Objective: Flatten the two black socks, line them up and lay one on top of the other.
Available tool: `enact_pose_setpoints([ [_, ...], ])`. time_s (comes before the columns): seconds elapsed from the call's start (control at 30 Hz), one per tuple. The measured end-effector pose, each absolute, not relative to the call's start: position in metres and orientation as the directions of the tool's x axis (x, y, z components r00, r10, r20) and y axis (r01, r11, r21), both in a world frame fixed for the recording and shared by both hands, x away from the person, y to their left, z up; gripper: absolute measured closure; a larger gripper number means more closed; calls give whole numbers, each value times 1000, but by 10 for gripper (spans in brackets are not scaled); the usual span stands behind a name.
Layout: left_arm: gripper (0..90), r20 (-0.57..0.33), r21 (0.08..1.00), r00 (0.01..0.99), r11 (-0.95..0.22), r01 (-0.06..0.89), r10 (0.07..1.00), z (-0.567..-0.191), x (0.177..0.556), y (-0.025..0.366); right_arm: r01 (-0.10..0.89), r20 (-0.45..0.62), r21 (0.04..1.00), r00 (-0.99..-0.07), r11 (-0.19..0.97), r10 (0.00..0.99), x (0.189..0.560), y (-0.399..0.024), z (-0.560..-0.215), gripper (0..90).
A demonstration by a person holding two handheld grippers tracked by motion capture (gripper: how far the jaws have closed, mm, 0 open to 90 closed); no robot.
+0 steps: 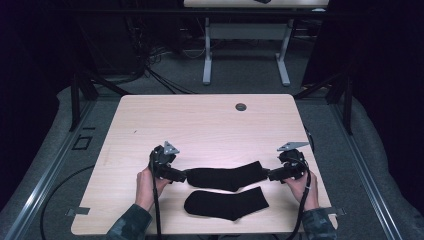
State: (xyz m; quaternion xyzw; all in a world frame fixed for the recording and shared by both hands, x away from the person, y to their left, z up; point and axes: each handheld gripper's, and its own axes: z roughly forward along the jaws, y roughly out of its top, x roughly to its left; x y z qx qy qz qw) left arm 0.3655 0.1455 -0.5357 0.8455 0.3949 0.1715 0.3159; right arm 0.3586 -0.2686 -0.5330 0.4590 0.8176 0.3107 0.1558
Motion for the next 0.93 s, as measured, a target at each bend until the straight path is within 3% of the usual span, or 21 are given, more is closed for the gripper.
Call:
enact_pose_setpoints([
  [0.3, 1, 40, 684, 585, -449, 575, 810, -543, 327, 183, 636, 6, 685, -493, 355, 870, 321, -292, -526, 13],
  [0.73, 0, -26, 683, 475, -332, 651, 879, -587, 304, 222, 705, -13, 624, -424, 338, 906, 292, -326, -579, 0],
  [0.93, 0, -5, 714, 466, -323, 621, 885, -593, 303, 221, 643, 2, 700, -439, 313, 898, 288, -330, -589, 0],
])
